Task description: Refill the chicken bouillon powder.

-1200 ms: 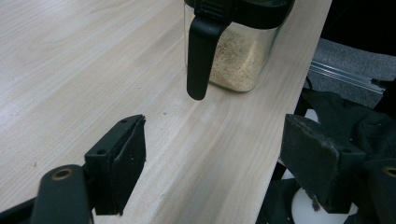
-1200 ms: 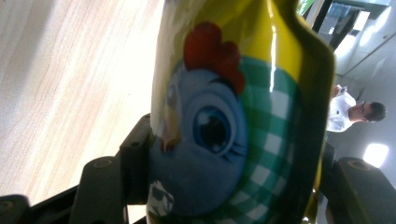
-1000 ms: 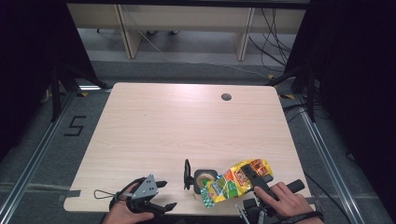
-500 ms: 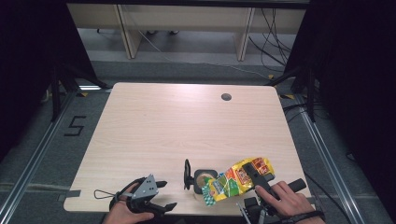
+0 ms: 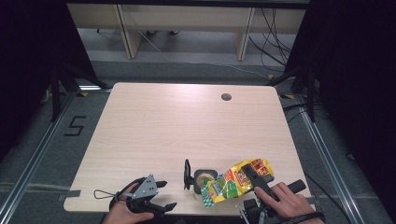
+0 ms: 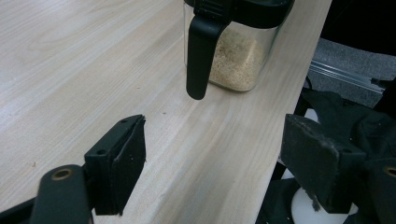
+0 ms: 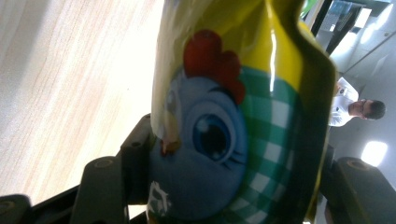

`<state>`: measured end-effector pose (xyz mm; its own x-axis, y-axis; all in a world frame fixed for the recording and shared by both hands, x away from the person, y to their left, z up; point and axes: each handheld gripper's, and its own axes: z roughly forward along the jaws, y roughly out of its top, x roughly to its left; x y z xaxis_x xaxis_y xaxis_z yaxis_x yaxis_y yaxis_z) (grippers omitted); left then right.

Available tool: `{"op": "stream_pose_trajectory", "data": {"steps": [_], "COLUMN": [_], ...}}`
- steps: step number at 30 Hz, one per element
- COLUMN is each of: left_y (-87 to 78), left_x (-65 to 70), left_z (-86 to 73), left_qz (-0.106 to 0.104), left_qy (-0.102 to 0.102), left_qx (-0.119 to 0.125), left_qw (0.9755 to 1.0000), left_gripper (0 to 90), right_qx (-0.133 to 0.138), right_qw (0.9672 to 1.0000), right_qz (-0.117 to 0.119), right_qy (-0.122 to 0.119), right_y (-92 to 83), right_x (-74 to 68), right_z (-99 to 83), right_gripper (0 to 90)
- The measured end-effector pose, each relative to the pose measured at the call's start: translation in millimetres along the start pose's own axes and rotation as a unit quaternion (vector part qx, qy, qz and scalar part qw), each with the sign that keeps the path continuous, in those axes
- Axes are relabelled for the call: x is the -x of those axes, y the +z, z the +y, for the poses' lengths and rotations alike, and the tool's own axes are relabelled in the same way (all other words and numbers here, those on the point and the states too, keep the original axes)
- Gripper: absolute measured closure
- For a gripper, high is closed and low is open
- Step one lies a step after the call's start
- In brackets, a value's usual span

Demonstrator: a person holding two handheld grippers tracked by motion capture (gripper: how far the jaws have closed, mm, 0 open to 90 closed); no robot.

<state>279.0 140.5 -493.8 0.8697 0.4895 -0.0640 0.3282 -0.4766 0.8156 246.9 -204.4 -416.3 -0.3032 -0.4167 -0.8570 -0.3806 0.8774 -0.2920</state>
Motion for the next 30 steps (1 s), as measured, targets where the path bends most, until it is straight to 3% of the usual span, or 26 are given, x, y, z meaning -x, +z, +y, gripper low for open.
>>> {"op": "stream_pose_trajectory", "data": {"steps": [11,12,15,30], "left_y": [0.2,0.2,0.3,0.1], "left_x": [-0.2,-0.1,-0.1,-0.1], "left_z": [0.2,0.2,0.1,0.0], "left_qz": [-0.002,-0.002,-0.002,0.000], "left_qy": [0.000,0.000,0.000,0.000], "left_qx": [-0.003,-0.003,-0.003,0.001], "left_qw": [1.0000,1.0000,1.0000,1.0000], "left_gripper": [22.1,22.1,22.1,22.1], "right_qx": [-0.002,-0.007,0.001,0.005], "right_qw": [1.0000,0.9999,1.0000,1.0000], "right_qz": [0.003,0.005,0.001,0.000], "right_qy": [0.001,0.013,0.000,0.006], "right_y": [1.6,1.1,2.2,3.1], "right_x": [0.1,-2.2,-0.2,-1.6], "right_z": [0.0,-0.3,-0.4,-1.3], "right_gripper": [38.9,38.9,38.9,38.9]}}
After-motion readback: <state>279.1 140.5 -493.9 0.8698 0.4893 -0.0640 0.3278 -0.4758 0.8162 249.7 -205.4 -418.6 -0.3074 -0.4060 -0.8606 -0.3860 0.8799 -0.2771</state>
